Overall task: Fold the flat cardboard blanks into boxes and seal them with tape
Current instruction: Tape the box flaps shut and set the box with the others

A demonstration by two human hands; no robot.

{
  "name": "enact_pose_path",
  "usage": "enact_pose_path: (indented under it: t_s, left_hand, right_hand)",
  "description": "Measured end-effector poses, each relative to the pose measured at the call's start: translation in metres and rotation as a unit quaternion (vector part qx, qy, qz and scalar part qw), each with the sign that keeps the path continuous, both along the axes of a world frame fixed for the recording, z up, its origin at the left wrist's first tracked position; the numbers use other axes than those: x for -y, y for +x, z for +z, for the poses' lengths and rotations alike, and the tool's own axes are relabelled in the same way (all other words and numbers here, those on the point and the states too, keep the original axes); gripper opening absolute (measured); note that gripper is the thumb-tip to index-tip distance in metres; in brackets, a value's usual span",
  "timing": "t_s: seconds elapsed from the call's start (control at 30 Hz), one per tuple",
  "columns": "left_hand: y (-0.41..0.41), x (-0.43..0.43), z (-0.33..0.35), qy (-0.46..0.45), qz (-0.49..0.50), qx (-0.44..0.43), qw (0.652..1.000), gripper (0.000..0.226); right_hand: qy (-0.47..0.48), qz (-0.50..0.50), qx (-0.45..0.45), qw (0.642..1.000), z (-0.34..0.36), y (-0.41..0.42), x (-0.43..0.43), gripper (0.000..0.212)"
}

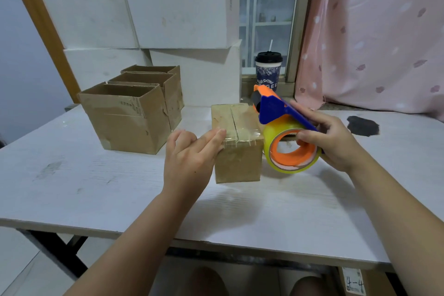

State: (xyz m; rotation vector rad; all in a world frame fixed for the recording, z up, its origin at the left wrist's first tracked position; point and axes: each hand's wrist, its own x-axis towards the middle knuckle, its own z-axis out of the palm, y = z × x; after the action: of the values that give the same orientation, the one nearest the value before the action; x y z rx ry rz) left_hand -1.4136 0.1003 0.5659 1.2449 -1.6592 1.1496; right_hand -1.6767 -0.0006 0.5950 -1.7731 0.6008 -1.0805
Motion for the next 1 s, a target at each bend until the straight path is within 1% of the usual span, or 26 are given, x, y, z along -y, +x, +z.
enact_pose_path:
  t_s: [0.07, 0.17, 0.23, 0.3, 0.33, 0.43, 0.47, 0.5, 0.6, 0.7, 0.77, 0.87, 0.93, 1.0]
  left_hand:
    - [0.0, 0.0, 0.0, -0.002, 0.0, 0.005, 1.0, 0.02]
    - [-0.003, -0.003, 0.001, 0.005, 0.018, 0.005, 1.0, 0.021]
    - [-0.01, -0.008, -0.001, 0.041, 0.04, -0.009, 0.998, 0.033]
    - [-0.021, -0.013, -0.003, 0.11, 0.064, -0.042, 0.991, 0.051]
    - [-0.028, -0.016, -0.002, 0.135, 0.08, -0.059, 0.986, 0.053]
    - [-0.041, -0.019, 0.006, 0.159, 0.128, -0.097, 0.974, 0.038]
    - [-0.044, -0.018, 0.011, 0.164, 0.135, -0.099, 0.972, 0.038]
    - [-0.045, -0.017, 0.014, 0.171, 0.126, -0.097, 0.972, 0.038]
    - [-0.044, -0.013, 0.015, 0.207, 0.038, -0.109, 0.971, 0.03]
    - [-0.032, -0.014, 0.014, 0.199, 0.041, -0.1, 0.974, 0.027]
    - [-0.026, -0.014, 0.016, 0.188, 0.045, -0.12, 0.974, 0.023]
    - [-0.024, -0.013, 0.019, 0.185, 0.049, -0.13, 0.973, 0.022]
    - [-0.026, -0.012, 0.019, 0.183, 0.042, -0.141, 0.972, 0.022]
    - [-0.028, -0.013, 0.02, 0.189, 0.035, -0.164, 0.967, 0.022]
  right_hand:
    - [0.005, -0.005, 0.012, 1.0, -0.005, 0.0, -0.002, 0.055]
    - [0.0, -0.005, 0.004, 1.0, -0.008, 0.001, -0.004, 0.055]
    - [-0.003, -0.001, 0.0, 1.0, -0.008, 0.003, -0.005, 0.054]
    - [-0.002, 0.005, -0.002, 1.0, -0.007, 0.006, -0.007, 0.054]
    - [-0.003, 0.005, -0.003, 1.0, -0.007, 0.007, -0.008, 0.053]
    - [-0.008, -0.007, 0.004, 1.0, -0.006, 0.014, -0.014, 0.053]
    - [-0.012, -0.012, 0.001, 1.0, -0.007, 0.018, -0.016, 0.053]
    - [-0.021, -0.014, -0.009, 1.0, -0.007, 0.023, -0.019, 0.053]
    - [-0.038, -0.007, -0.038, 0.999, -0.008, 0.038, -0.027, 0.055]
    - [-0.051, -0.005, -0.055, 0.997, -0.005, 0.044, -0.031, 0.058]
    - [-0.063, -0.009, -0.085, 0.994, -0.002, 0.046, -0.033, 0.066]
    - [-0.112, -0.027, -0.119, 0.986, -0.002, 0.046, -0.034, 0.061]
    - [-0.122, -0.031, -0.109, 0.986, -0.001, 0.049, -0.035, 0.056]
    - [-0.122, -0.042, -0.092, 0.987, 0.0, 0.055, -0.036, 0.057]
